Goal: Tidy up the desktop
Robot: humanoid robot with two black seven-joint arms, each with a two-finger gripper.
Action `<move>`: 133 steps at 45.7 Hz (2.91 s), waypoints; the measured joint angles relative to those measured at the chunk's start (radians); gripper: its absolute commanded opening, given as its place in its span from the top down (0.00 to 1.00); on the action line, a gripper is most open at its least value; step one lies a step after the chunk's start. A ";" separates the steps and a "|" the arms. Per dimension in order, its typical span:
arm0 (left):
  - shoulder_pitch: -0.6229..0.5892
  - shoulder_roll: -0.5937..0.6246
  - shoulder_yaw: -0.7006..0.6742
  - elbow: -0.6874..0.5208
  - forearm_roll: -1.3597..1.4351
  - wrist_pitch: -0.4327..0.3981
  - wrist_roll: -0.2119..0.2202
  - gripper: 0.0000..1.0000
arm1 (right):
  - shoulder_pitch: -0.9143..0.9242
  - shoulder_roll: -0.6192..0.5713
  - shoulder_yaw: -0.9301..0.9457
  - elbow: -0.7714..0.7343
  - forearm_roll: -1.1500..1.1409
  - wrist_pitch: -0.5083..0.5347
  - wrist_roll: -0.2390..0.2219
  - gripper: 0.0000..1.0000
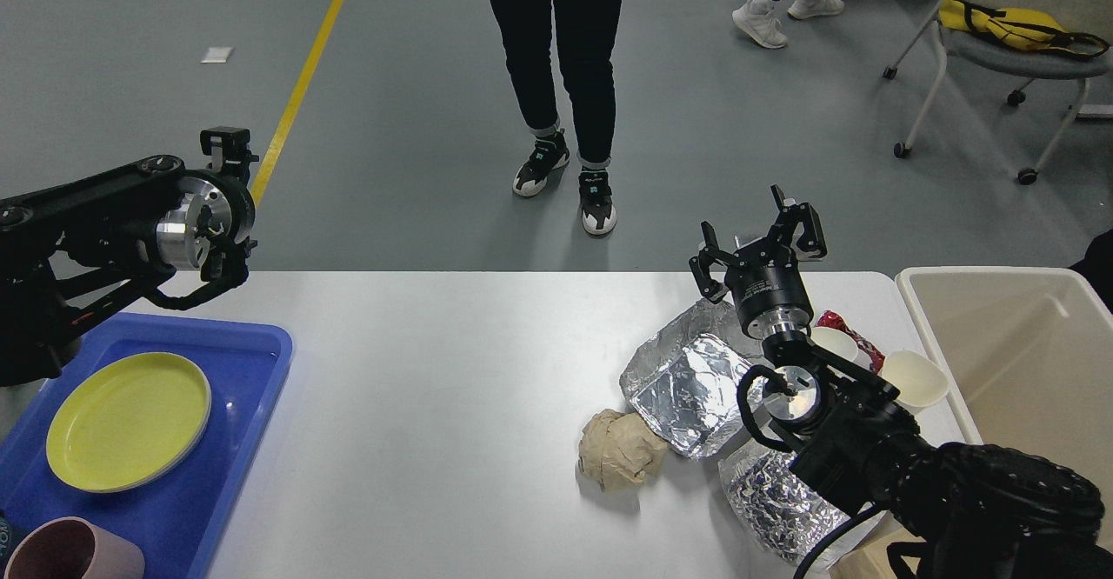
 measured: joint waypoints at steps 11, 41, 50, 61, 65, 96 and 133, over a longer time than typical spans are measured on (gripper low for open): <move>0.199 -0.050 -0.543 0.127 -0.099 0.022 -0.108 0.00 | -0.002 0.000 0.001 -0.001 0.001 0.000 0.000 0.00; 0.356 -0.260 -1.213 0.635 -0.115 -0.753 -0.269 0.00 | 0.000 0.003 -0.001 0.003 0.000 0.001 0.000 0.00; 0.393 -0.289 -1.145 0.745 -0.113 -0.993 -0.411 0.00 | 0.000 0.003 -0.001 0.003 0.000 0.001 0.000 0.00; 0.437 -0.407 -0.915 0.749 -0.113 -1.123 -0.645 0.00 | -0.001 0.003 -0.003 0.002 0.000 0.001 0.000 0.00; 0.439 -0.490 -0.807 0.749 -0.110 -1.160 -0.800 0.00 | -0.002 0.003 -0.003 0.001 0.000 0.001 0.000 0.00; 0.522 -0.546 -0.636 0.802 -0.024 -1.342 -1.002 0.00 | -0.001 0.003 -0.002 0.002 0.001 0.001 0.000 0.00; 0.515 -0.582 -0.635 0.841 -0.027 -1.332 -0.993 0.00 | -0.001 0.001 -0.002 0.000 0.000 0.001 0.000 0.00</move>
